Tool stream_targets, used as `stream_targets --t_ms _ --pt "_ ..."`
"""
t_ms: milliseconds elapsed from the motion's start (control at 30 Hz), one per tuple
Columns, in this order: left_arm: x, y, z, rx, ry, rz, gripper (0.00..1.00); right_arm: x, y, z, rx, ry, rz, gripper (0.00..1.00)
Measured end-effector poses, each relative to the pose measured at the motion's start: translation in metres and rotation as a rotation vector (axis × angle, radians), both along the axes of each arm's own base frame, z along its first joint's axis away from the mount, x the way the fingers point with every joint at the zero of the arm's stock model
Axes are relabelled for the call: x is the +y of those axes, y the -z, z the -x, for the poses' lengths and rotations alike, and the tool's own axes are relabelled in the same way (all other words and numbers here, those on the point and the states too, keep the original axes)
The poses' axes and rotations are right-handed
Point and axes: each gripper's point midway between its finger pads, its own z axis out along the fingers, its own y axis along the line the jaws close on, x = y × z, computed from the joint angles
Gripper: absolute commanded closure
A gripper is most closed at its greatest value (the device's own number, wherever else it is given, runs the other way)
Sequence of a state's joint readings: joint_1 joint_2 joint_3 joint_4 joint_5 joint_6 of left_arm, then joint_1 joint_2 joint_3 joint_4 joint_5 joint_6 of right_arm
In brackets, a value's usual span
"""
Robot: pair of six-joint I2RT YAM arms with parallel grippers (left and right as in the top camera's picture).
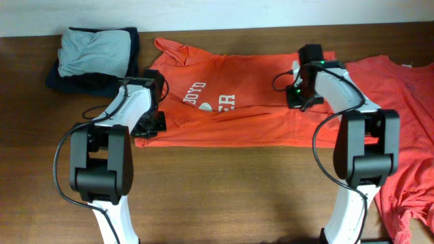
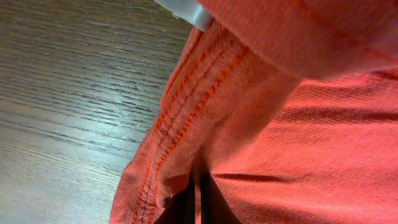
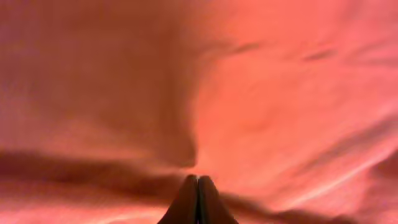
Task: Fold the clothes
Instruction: 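Move the right gripper rightward to the orange shirt's right edge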
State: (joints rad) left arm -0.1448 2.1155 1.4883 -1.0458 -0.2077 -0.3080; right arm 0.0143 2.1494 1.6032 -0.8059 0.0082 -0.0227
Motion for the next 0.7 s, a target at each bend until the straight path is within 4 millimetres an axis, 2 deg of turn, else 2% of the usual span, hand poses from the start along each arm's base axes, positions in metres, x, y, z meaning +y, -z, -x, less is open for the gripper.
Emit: stream_targets --t_ms 100,200,433,567,700 --pt "0.000 0.000 0.000 0.000 0.000 0.000 0.94 -0.011 -0.003 -0.009 -0.034 0.025 -0.001 0.96" --pt "0.000 0.000 0.000 0.000 0.000 0.000 0.94 -0.010 -0.008 0.003 0.025 0.031 -0.051 0.96" --pt "0.000 0.000 -0.001 -0.003 0.000 0.000 0.94 0.011 -0.027 0.035 0.142 0.019 -0.175 0.96" --pt "0.000 0.000 -0.001 -0.003 0.000 -0.002 0.94 0.015 -0.022 0.045 0.178 0.019 -0.195 0.96" --pt "0.000 0.000 -0.001 -0.005 0.000 -0.002 0.94 0.017 -0.004 0.057 0.205 0.019 -0.198 0.96"
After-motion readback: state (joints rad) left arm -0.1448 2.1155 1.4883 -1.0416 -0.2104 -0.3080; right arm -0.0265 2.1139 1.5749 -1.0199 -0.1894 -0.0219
